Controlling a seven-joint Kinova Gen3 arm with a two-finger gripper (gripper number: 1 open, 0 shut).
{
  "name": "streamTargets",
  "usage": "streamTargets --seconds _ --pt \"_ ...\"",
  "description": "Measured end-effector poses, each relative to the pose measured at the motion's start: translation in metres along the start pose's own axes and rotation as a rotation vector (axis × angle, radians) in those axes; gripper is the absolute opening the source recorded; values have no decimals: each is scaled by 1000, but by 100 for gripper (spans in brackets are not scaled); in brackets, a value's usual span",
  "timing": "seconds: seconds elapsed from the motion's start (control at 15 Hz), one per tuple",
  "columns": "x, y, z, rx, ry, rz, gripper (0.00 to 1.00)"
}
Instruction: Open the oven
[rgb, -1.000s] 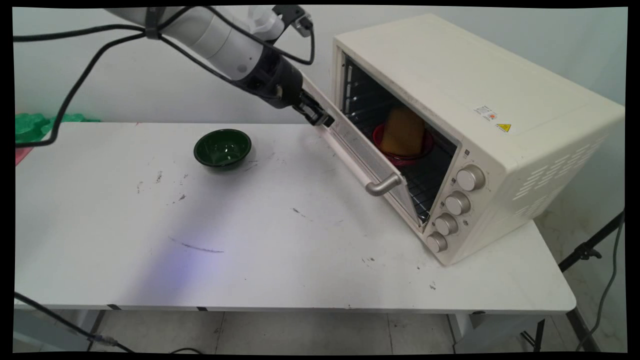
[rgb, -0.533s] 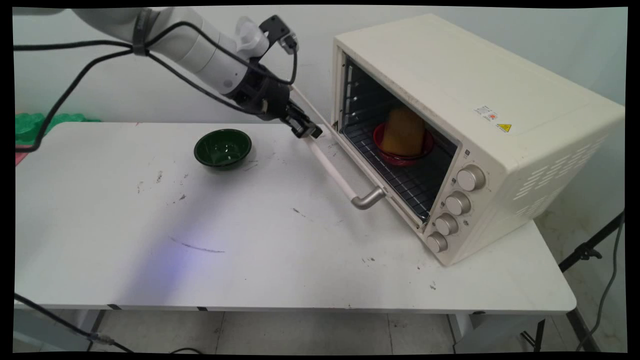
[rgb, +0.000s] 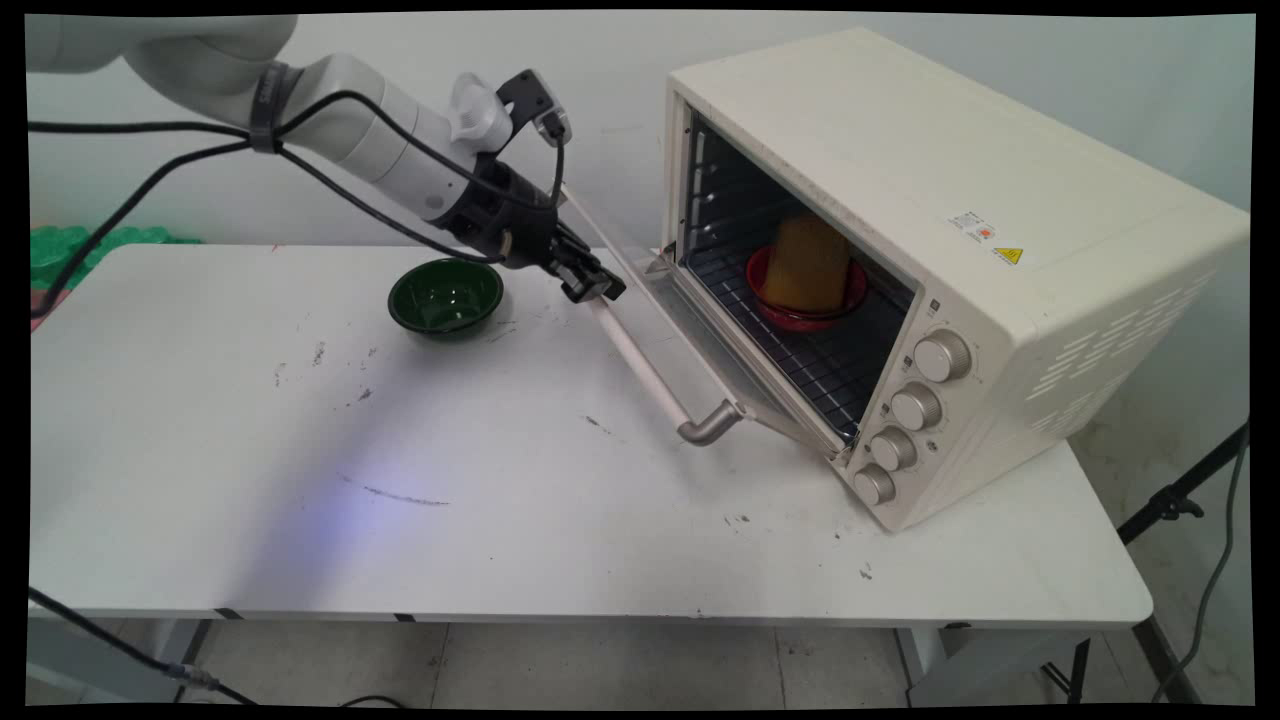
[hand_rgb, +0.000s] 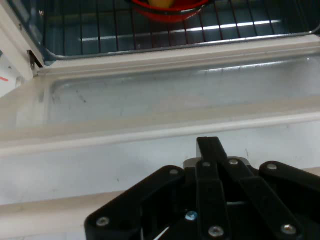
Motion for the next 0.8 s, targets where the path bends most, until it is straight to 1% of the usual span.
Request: streamTargets --seconds 0.8 --pt "-51 -17 1 -24 24 15 0"
